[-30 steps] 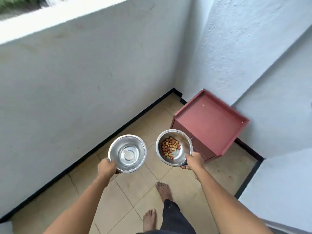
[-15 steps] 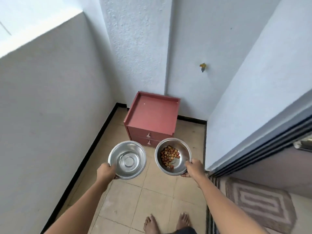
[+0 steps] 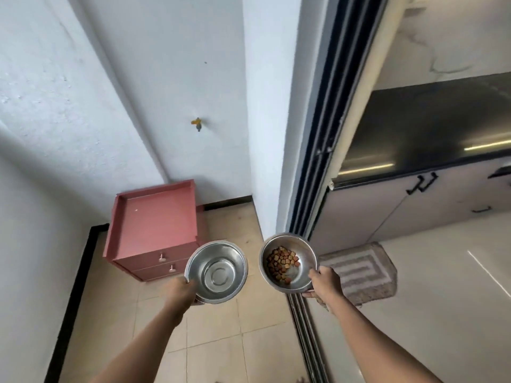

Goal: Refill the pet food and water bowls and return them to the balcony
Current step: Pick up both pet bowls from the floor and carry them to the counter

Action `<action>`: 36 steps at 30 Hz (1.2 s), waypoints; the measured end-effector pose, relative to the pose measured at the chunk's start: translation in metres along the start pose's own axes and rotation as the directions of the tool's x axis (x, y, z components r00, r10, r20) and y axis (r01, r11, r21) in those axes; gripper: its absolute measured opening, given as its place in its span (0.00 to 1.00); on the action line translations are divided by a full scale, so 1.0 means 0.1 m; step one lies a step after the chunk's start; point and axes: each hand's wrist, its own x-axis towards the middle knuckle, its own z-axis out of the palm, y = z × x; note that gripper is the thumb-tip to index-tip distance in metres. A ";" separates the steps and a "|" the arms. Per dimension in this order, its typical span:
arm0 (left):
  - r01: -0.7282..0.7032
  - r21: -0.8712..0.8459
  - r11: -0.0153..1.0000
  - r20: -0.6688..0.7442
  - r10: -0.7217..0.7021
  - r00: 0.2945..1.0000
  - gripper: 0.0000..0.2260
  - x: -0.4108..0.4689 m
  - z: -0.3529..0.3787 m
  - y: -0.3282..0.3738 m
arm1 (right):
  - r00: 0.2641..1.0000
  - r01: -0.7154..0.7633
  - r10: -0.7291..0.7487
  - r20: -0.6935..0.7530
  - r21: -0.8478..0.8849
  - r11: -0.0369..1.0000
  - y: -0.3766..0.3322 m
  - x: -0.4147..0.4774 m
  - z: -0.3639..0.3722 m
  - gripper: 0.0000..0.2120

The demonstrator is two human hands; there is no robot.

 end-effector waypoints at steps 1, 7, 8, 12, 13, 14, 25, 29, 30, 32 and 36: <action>-0.004 0.008 1.000 0.015 0.004 1.000 0.09 -0.01 0.19 0.09 | 1.000 0.008 -0.008 -0.017 0.007 1.000 0.04 0.04 -0.20 0.09; -0.102 0.070 0.992 0.031 0.100 0.994 0.11 -0.22 1.31 0.70 | 0.988 0.048 -0.050 -0.147 -0.021 0.999 0.25 0.36 -1.31 0.10; -0.127 0.077 0.989 0.049 0.124 0.991 0.12 -0.25 1.50 0.81 | 0.985 0.051 -0.052 -0.165 -0.011 0.999 0.30 0.42 -1.51 0.10; -0.193 0.091 0.977 0.145 0.179 0.973 0.14 -0.32 2.13 1.21 | 0.962 0.038 -0.020 -0.272 0.058 0.998 0.24 0.38 -2.20 0.11; -0.212 0.089 0.973 0.181 0.194 0.964 0.14 -0.32 2.28 1.33 | 0.957 0.035 -0.004 -0.291 0.102 0.994 0.23 0.37 -2.36 0.10; -0.231 0.084 0.969 0.215 0.209 0.954 0.15 -0.30 2.42 1.44 | 0.949 0.042 -0.001 -0.315 0.126 0.991 0.20 0.37 -2.51 0.11; -0.389 0.048 0.920 0.299 0.359 0.884 0.14 -0.29 3.58 2.94 | 0.886 0.081 0.093 -0.454 0.349 0.934 -0.17 0.89 -3.68 0.12; -0.421 0.010 0.907 0.298 0.400 0.867 0.15 -0.10 4.01 3.47 | 0.877 0.110 0.095 -0.471 0.389 0.914 -0.44 1.32 -4.05 0.13; -0.420 0.004 0.907 0.299 0.400 0.867 0.15 -0.03 4.13 3.61 | 0.874 0.120 0.086 -0.479 0.382 0.916 -0.52 1.46 -4.14 0.13; -0.424 0.000 0.906 0.293 0.405 0.866 0.15 0.10 4.34 3.88 | 0.872 0.138 0.066 -0.485 0.372 0.918 -0.69 1.71 -4.33 0.13; -0.412 -0.037 0.910 0.302 0.403 0.864 0.11 0.43 4.79 4.42 | 0.892 0.116 0.076 -0.445 0.389 0.914 -1.05 2.33 -4.71 0.13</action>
